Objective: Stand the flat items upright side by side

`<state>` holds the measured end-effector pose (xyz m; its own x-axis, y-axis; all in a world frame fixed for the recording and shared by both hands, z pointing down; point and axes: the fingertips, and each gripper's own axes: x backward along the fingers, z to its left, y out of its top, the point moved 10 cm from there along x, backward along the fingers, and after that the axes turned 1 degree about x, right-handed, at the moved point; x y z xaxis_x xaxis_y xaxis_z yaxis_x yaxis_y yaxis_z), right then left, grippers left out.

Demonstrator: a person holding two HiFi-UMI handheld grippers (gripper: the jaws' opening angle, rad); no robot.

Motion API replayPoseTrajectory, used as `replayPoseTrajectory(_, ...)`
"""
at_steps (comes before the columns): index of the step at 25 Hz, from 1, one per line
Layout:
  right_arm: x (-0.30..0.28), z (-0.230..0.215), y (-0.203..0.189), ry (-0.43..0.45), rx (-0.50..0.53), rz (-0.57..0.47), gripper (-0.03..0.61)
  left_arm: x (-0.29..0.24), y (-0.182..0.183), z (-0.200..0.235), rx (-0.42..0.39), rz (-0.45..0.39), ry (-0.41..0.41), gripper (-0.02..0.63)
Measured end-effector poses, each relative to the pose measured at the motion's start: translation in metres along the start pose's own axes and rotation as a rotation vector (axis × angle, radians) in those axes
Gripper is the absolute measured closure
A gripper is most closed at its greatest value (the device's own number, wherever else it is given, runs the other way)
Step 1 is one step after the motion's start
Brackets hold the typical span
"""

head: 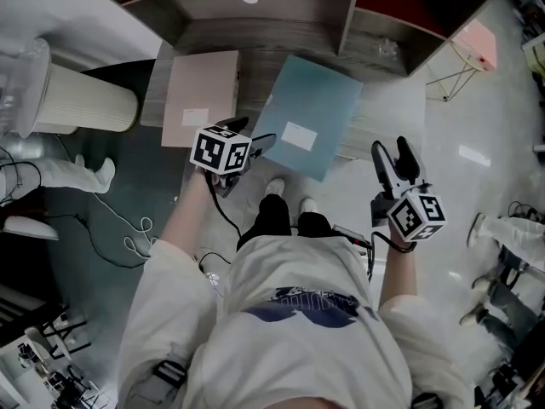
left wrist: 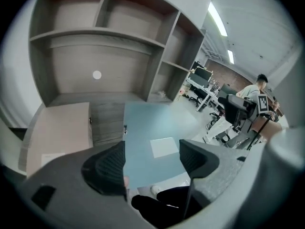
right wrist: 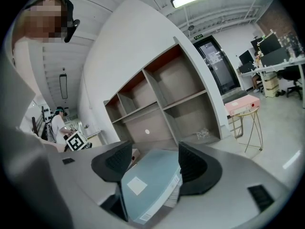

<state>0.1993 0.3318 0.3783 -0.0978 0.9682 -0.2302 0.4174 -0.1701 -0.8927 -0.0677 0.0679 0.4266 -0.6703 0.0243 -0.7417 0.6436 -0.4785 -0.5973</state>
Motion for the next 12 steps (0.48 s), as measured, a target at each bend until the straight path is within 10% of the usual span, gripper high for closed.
replayPoseTrajectory(12, -0.019, 0.023, -0.041, -0.152, -0.083, 0.076, 0.295, -0.08, 0.0, 0.076, 0.135, 0.206, -0.226, 0.244)
